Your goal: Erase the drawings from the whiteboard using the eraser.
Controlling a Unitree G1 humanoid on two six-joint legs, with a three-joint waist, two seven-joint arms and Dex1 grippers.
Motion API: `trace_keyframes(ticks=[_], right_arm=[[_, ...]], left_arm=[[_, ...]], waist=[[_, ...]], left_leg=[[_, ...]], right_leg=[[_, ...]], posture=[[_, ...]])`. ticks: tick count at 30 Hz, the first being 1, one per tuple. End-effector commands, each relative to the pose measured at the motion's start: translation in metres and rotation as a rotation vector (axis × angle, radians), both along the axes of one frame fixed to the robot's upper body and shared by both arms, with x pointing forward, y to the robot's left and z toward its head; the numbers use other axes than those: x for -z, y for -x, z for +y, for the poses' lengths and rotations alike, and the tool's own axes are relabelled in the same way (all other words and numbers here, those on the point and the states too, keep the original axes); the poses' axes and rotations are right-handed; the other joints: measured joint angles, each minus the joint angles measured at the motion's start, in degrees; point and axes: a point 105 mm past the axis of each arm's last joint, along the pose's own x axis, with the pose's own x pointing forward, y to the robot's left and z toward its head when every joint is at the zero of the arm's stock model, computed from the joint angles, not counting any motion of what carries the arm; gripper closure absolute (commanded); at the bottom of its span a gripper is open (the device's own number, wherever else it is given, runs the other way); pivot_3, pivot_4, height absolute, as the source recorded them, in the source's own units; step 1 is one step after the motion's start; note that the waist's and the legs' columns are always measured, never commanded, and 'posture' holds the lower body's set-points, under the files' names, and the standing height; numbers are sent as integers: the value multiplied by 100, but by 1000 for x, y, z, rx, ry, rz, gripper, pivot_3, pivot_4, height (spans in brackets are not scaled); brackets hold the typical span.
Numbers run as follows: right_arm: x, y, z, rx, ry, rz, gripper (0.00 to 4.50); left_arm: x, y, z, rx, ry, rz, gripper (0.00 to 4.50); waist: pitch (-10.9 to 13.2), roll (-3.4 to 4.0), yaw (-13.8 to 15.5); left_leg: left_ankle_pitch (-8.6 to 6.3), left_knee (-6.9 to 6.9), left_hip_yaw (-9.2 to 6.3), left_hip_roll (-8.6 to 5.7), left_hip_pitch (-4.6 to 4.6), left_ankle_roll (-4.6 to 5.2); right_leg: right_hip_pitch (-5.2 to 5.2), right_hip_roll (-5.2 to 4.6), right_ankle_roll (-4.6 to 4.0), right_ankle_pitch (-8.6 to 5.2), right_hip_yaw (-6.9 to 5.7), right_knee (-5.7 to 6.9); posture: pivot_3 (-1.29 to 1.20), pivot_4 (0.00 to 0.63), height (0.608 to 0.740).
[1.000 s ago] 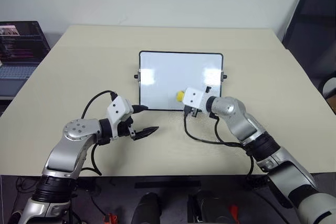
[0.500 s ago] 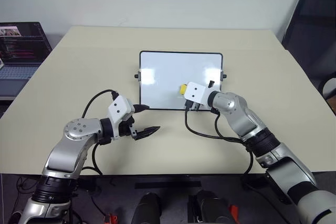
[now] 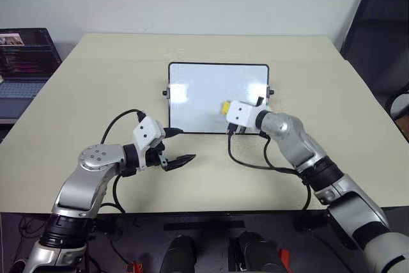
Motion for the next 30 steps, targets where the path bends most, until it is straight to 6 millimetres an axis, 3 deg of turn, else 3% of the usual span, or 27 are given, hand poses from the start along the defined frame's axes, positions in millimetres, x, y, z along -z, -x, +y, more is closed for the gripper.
trace_keyframes(ticks=[1, 4, 9, 12, 17, 22, 30], right_arm=[[14, 3, -9, 7, 46, 62, 3549], [37, 19, -6, -68, 113, 179, 3549], [46, 30, -5, -108, 160, 211, 3549], [32, 19, -8, -61, 144, 105, 3549], [-8, -1, -7, 11, 46, -90, 3549], [-23, -4, -4, 11, -9, -162, 3549], [16, 16, 9, -91, 76, 34, 3549]], left_arm=[[-10, 2, -6, 24, 14, -37, 0], [-9, 2, -5, 24, 14, -34, 0], [-7, 2, -4, 24, 14, -30, 0], [-6, 3, -3, 25, 14, -28, 0], [-5, 3, -3, 27, 13, -30, 0], [-4, 4, -3, 31, 16, -28, 0], [-3, 4, -6, 38, 19, -23, 0]], waist=[[0, 0, 0], [-1, -1, -2], [0, -1, -11], [0, -1, -15], [0, 0, -22], [0, 0, -16], [1, 0, -23]], left_leg=[[0, -2, 0, 0, -1, 0], [-1, -8, 0, 1, -1, 0], [-1, -6, -1, 3, 0, 0], [-1, -4, -1, 3, 2, 0], [0, -3, 0, 3, 1, 0], [0, -8, 0, 1, -4, -1], [-5, -20, -3, 3, -8, -4]], right_leg=[[0, 0, -2, -2, 0, -1], [-1, 0, -4, -4, -1, -3], [0, 0, -4, -4, -1, -2], [0, 0, -3, -3, -1, -1], [-2, 0, -1, -1, 2, 1], [-4, 0, -5, -4, 0, -5], [-7, 0, -7, -6, -2, -13]], posture=[[0, 150, 740], [0, 150, 740], [0, 150, 740], [0, 150, 740], [0, 150, 740], [0, 150, 740], [0, 150, 740]])
